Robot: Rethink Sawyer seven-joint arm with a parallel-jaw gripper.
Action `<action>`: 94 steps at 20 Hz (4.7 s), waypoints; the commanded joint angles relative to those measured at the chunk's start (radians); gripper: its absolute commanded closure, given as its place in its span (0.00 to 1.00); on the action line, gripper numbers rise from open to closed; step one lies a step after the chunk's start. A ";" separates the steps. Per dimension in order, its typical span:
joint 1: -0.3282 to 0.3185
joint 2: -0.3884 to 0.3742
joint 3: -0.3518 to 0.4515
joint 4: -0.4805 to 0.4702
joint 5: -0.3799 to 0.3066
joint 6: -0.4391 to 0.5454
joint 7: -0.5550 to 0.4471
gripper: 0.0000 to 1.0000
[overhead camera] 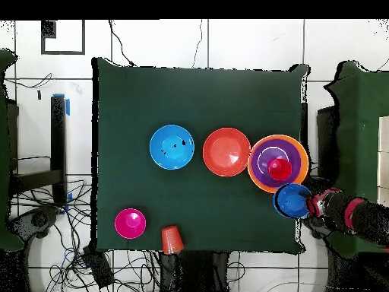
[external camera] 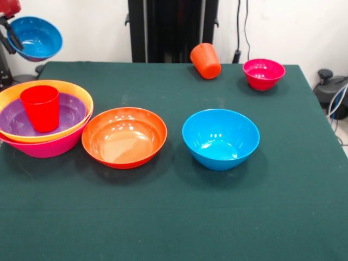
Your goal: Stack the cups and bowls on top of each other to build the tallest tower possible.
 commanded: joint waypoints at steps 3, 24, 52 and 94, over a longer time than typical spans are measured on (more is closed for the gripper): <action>-0.032 0.148 0.121 0.106 -0.002 -0.130 -0.134 1.00; 0.001 0.396 0.209 -0.089 -0.001 0.129 -0.345 1.00; 0.135 0.430 0.222 -0.407 -0.034 0.456 -0.572 1.00; 0.189 0.449 0.151 -0.581 -0.059 0.555 -0.726 1.00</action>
